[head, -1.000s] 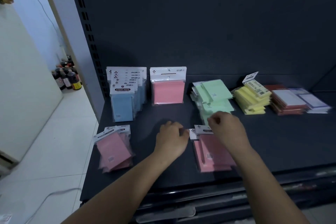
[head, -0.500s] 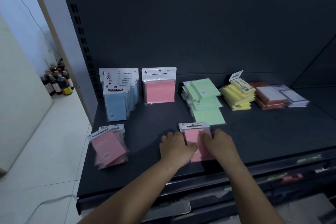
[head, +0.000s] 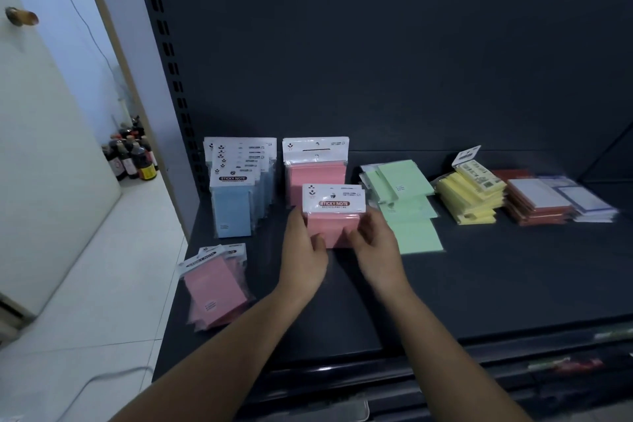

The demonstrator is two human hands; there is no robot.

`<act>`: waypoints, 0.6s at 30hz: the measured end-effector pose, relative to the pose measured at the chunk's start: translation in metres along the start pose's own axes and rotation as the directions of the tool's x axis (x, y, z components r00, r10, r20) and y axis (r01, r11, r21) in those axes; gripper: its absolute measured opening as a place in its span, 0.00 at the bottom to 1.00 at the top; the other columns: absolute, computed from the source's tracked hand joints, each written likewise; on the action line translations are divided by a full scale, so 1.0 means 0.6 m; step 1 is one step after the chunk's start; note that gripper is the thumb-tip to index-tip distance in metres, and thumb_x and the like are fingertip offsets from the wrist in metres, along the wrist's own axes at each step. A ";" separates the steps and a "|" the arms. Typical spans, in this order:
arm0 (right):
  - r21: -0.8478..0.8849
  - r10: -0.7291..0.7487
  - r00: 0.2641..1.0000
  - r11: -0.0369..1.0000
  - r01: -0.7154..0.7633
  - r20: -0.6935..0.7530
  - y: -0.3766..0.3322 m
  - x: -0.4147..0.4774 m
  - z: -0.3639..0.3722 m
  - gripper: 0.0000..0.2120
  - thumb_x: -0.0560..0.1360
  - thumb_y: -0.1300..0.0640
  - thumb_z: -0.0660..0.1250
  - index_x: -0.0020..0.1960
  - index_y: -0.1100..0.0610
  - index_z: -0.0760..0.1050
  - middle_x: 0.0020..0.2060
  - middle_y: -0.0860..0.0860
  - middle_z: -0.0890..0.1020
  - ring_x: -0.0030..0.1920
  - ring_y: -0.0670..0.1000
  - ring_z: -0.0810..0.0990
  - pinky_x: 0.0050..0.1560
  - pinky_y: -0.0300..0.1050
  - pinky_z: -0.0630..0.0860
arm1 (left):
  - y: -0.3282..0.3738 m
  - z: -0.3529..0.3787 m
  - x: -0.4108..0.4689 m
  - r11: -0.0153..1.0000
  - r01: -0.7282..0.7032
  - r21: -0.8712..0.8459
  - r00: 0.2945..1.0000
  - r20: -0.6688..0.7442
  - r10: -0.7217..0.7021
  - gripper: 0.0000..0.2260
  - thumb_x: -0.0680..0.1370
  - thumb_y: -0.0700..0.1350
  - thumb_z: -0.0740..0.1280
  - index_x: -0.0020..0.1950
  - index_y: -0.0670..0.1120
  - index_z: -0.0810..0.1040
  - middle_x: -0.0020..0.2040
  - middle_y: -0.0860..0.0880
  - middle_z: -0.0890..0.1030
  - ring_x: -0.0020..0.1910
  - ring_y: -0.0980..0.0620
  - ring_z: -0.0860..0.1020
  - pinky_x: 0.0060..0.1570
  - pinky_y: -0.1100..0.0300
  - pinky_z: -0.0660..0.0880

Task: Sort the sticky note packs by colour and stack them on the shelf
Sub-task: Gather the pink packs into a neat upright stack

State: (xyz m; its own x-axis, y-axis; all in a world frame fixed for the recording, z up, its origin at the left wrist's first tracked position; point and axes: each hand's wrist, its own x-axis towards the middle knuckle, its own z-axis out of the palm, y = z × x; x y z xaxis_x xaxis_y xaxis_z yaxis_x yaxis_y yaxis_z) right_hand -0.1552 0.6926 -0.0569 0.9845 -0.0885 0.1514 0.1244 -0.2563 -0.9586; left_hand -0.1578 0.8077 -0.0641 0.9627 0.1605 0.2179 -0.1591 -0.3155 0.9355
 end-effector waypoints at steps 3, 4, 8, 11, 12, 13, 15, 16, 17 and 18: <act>-0.042 0.046 0.999 0.998 -0.046 0.002 0.020 0.016 0.018 0.20 0.76 0.69 0.61 0.66 0.58 0.67 0.59 0.52 0.78 0.59 0.48 0.77 0.64 0.47 0.72 | -0.014 0.004 0.008 0.997 0.048 0.058 0.999 0.003 -0.048 0.23 0.74 0.29 0.61 0.68 0.41 0.66 0.61 0.45 0.74 0.61 0.49 0.72 0.63 0.56 0.69; -0.060 0.047 0.999 0.997 -0.047 -0.010 0.024 0.023 0.023 0.20 0.76 0.68 0.61 0.67 0.58 0.67 0.59 0.52 0.78 0.58 0.47 0.76 0.63 0.45 0.72 | -0.017 0.006 0.014 0.996 0.047 0.080 0.999 -0.006 -0.047 0.22 0.74 0.29 0.61 0.67 0.41 0.67 0.61 0.44 0.74 0.61 0.48 0.72 0.63 0.53 0.70; -0.110 0.010 0.999 0.994 -0.014 -0.043 0.036 0.051 0.037 0.20 0.77 0.66 0.62 0.67 0.58 0.67 0.59 0.51 0.78 0.57 0.46 0.76 0.61 0.41 0.72 | -0.025 0.013 0.039 0.984 0.039 0.174 0.998 -0.049 -0.031 0.20 0.75 0.32 0.62 0.66 0.41 0.69 0.59 0.43 0.74 0.60 0.46 0.71 0.60 0.51 0.69; -0.134 -0.027 0.997 0.991 0.017 -0.068 0.042 0.067 0.043 0.19 0.77 0.66 0.62 0.67 0.57 0.67 0.60 0.52 0.78 0.58 0.47 0.76 0.61 0.42 0.72 | -0.034 0.014 0.054 0.974 0.019 0.226 0.997 -0.082 -0.001 0.21 0.76 0.34 0.64 0.68 0.42 0.68 0.58 0.42 0.72 0.60 0.47 0.70 0.61 0.55 0.67; -0.144 -0.043 0.996 0.989 0.031 -0.080 0.044 0.072 0.046 0.20 0.77 0.66 0.62 0.67 0.58 0.68 0.60 0.52 0.78 0.58 0.48 0.76 0.61 0.43 0.72 | -0.036 0.013 0.060 0.975 0.016 0.221 0.996 -0.091 0.005 0.21 0.76 0.34 0.64 0.69 0.42 0.68 0.59 0.42 0.71 0.60 0.48 0.70 0.62 0.55 0.68; -0.154 -0.059 0.994 0.987 0.045 -0.089 0.045 0.078 0.051 0.20 0.76 0.66 0.62 0.67 0.58 0.68 0.60 0.53 0.78 0.59 0.49 0.76 0.62 0.44 0.72 | -0.039 0.012 0.067 0.978 0.017 0.210 0.995 -0.103 0.005 0.21 0.76 0.34 0.64 0.69 0.43 0.69 0.59 0.43 0.71 0.60 0.48 0.70 0.62 0.54 0.68; -0.178 -0.084 0.991 0.982 0.065 -0.105 0.046 0.089 0.061 0.20 0.76 0.66 0.62 0.67 0.59 0.69 0.59 0.53 0.77 0.60 0.51 0.76 0.62 0.47 0.72 | -0.044 0.011 0.081 0.981 0.034 0.193 0.989 -0.147 -0.006 0.19 0.76 0.35 0.64 0.67 0.43 0.70 0.58 0.44 0.71 0.59 0.48 0.71 0.62 0.52 0.70; -0.193 -0.092 0.989 0.979 0.068 -0.118 0.046 0.096 0.064 0.19 0.76 0.66 0.63 0.66 0.59 0.69 0.59 0.53 0.77 0.59 0.52 0.76 0.62 0.48 0.72 | -0.046 0.012 0.088 0.980 0.042 0.192 0.985 -0.171 -0.009 0.18 0.76 0.35 0.64 0.66 0.43 0.71 0.57 0.44 0.72 0.58 0.48 0.71 0.61 0.51 0.70; -0.211 -0.096 0.987 0.975 0.067 -0.131 0.047 0.102 0.066 0.19 0.76 0.65 0.63 0.66 0.58 0.70 0.58 0.53 0.77 0.58 0.52 0.76 0.61 0.49 0.73 | -0.048 0.013 0.094 0.980 0.049 0.194 0.982 -0.191 -0.011 0.17 0.76 0.35 0.64 0.65 0.43 0.71 0.57 0.44 0.72 0.58 0.48 0.71 0.60 0.51 0.70; -0.227 -0.098 0.985 0.972 0.063 -0.145 0.048 0.109 0.068 0.18 0.76 0.65 0.63 0.65 0.58 0.71 0.57 0.53 0.76 0.57 0.52 0.76 0.60 0.49 0.73 | -0.050 0.015 0.098 0.979 0.055 0.197 0.979 -0.205 -0.013 0.16 0.76 0.36 0.64 0.64 0.42 0.71 0.56 0.44 0.72 0.57 0.47 0.71 0.60 0.51 0.70</act>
State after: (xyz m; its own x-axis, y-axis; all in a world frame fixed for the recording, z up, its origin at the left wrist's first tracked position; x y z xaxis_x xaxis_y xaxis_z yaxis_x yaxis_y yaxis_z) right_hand -0.0824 0.7184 -0.0844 0.9393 -0.2017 0.2776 0.1548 -0.4729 -0.8674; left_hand -0.0944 0.8180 -0.0820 0.8992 0.3533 0.2580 -0.0599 -0.4847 0.8726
